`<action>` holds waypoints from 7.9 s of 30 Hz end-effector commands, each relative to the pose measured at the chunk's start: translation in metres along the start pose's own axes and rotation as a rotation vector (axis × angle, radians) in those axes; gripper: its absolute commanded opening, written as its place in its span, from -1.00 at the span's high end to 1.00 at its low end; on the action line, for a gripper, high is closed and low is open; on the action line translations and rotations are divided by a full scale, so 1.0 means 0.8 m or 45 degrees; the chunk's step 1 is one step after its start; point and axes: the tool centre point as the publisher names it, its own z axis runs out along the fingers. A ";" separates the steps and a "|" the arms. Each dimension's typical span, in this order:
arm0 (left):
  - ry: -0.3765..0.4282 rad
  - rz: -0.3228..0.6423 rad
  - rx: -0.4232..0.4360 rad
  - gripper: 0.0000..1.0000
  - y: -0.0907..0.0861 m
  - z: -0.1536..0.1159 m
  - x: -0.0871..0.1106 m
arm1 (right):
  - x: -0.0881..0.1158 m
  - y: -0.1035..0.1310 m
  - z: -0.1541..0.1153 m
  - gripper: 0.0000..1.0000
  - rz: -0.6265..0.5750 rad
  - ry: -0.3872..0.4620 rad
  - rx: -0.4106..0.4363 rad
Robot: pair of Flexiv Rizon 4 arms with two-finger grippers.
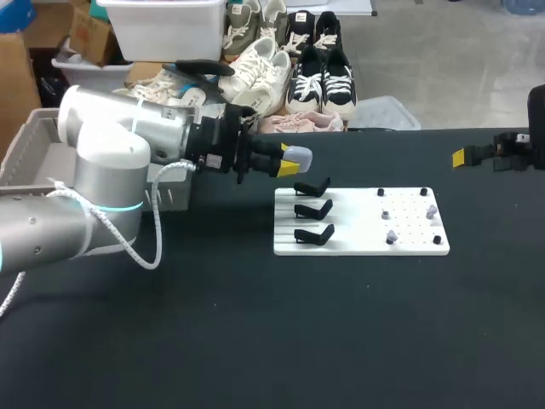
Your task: Pick up each earbud case from the left stands, insert the matching earbuds, close the lid, and place the case in the box.
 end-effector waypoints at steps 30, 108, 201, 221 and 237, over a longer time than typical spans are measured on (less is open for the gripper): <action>-0.118 0.039 -0.191 1.00 -0.089 -0.017 -0.033 | 0.000 0.000 0.000 -1.00 0.000 0.000 0.000; -0.275 0.010 0.018 1.00 -0.123 0.079 -0.039 | 0.072 0.173 0.000 -1.00 -0.305 0.269 -0.023; -0.229 -0.011 0.034 1.00 -0.123 0.084 -0.032 | 0.057 0.173 0.121 -1.00 -0.322 0.484 0.084; -0.229 -0.011 0.034 1.00 -0.123 0.084 -0.032 | 0.055 0.170 0.121 -1.00 -0.312 0.472 0.103; -0.229 -0.011 0.034 1.00 -0.123 0.084 -0.032 | 0.021 0.186 0.108 -1.00 -0.367 0.391 0.125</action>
